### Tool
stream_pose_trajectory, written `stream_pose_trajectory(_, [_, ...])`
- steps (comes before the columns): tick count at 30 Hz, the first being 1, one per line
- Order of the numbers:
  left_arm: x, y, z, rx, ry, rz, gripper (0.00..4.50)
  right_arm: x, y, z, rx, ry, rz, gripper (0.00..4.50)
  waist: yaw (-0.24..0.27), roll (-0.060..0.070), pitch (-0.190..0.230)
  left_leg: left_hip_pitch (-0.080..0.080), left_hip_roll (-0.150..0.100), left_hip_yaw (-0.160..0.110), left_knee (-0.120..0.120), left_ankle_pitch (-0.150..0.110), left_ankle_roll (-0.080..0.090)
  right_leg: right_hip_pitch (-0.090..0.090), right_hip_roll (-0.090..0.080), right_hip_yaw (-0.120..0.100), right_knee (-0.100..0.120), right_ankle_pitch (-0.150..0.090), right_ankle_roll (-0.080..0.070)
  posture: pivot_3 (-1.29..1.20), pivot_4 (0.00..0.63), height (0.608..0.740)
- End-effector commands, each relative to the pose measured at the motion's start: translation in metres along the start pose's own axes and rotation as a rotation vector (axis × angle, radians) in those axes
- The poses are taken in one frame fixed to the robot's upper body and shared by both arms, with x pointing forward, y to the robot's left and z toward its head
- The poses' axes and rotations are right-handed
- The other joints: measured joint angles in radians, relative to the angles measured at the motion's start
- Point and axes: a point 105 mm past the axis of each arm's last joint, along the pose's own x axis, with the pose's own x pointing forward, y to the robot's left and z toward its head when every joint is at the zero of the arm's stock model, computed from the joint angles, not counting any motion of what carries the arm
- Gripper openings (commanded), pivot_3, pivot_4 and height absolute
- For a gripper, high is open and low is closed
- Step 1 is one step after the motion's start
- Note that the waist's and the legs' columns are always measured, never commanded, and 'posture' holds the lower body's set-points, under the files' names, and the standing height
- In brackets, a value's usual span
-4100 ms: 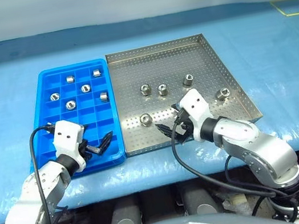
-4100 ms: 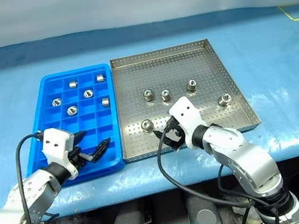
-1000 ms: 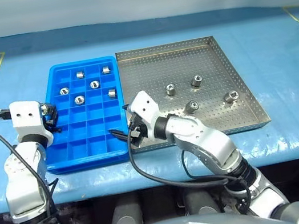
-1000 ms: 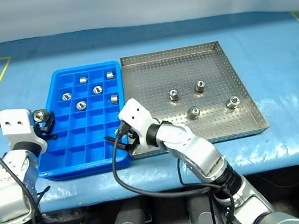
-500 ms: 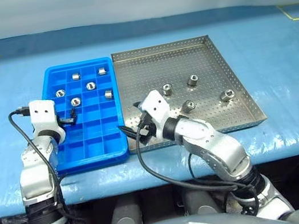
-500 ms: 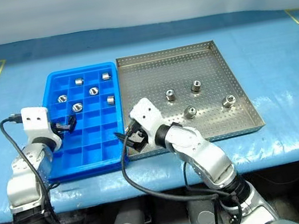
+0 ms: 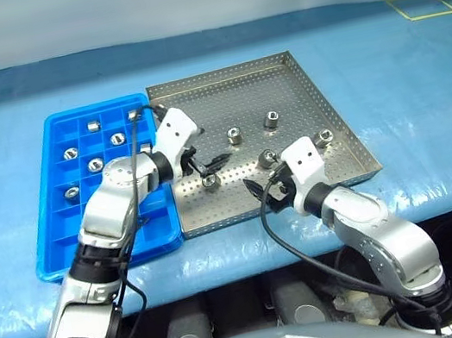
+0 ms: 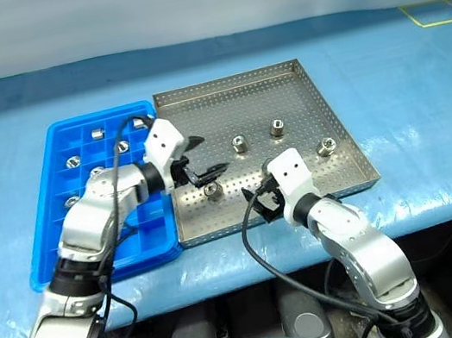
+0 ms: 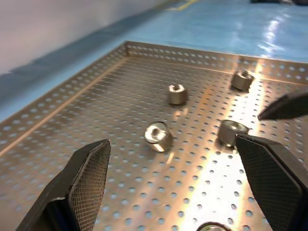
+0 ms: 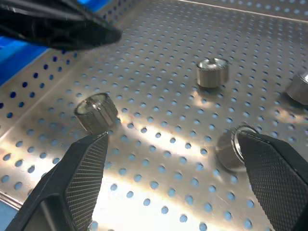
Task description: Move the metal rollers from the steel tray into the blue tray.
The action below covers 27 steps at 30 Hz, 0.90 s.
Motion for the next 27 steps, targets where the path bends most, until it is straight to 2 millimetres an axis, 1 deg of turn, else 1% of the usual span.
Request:
stream_pose_trajectory(1, [0.009,-0.002,-0.006,0.094,0.070,-0.069,4.48,-0.007,-0.001,0.009,0.002,-0.048,-0.038,4.50,-0.011,0.000,0.000,0.000,0.000,0.000,0.000,0.000,0.000,0.000,0.000,0.000,0.000,0.000,0.000,-0.21,0.150,0.740])
stream_pose_trajectory(4, [0.013,-0.004,-0.016,0.103,0.131,-0.123,4.48,-0.009,-0.001,0.008,0.021,-0.052,-0.058,4.50,-0.027,0.000,0.000,0.000,0.001,0.001,0.000,0.000,0.000,0.000,-0.001,0.001,0.000,0.000,0.000,-0.23,0.150,0.740])
stream_pose_trajectory(7, [0.012,-0.003,-0.027,0.139,0.210,-0.156,4.48,-0.011,-0.001,0.007,0.036,-0.060,-0.078,4.50,-0.040,0.000,0.000,-0.001,0.003,0.001,0.000,0.000,0.000,-0.001,-0.002,0.002,0.000,0.000,0.001,-0.25,0.150,0.740])
stream_pose_trajectory(11, [0.006,-0.004,-0.034,0.162,0.274,-0.210,4.48,-0.011,0.000,0.008,0.047,-0.067,-0.089,4.50,-0.057,0.000,0.000,-0.001,0.003,0.001,0.000,0.000,0.000,-0.001,-0.003,0.003,-0.001,0.001,0.002,-0.25,0.150,0.740])
stream_pose_trajectory(14, [-0.001,-0.002,-0.045,0.209,0.360,-0.230,4.48,-0.011,0.000,0.009,0.051,-0.074,-0.091,4.50,-0.064,0.000,0.000,-0.001,0.003,0.001,0.000,0.000,0.000,-0.001,-0.003,0.003,-0.001,0.001,0.002,-0.25,0.150,0.740])
stream_pose_trajectory(18, [-0.008,-0.003,-0.049,0.228,0.414,-0.268,4.48,-0.009,0.000,0.011,0.053,-0.083,-0.090,4.50,-0.073,0.000,0.000,-0.001,0.003,0.001,0.000,0.000,0.000,-0.002,-0.003,0.003,-0.001,0.000,0.002,-0.24,0.150,0.740])
stream_pose_trajectory(21, [-0.010,0.003,-0.051,0.227,0.434,-0.238,3.86,-0.007,0.001,0.012,0.053,-0.087,-0.085,4.50,-0.073,0.000,0.000,-0.001,0.003,0.001,0.000,0.000,0.000,-0.002,-0.003,0.003,-0.001,0.000,0.002,-0.24,0.150,0.740])
stream_pose_trajectory(27, [-0.008,0.013,-0.044,0.192,0.378,-0.147,1.86,-0.003,0.005,0.013,0.051,-0.089,-0.064,4.50,-0.069,0.000,0.000,-0.001,0.003,0.001,0.000,0.000,0.000,-0.002,-0.003,0.003,-0.001,0.001,0.002,-0.22,0.150,0.740])
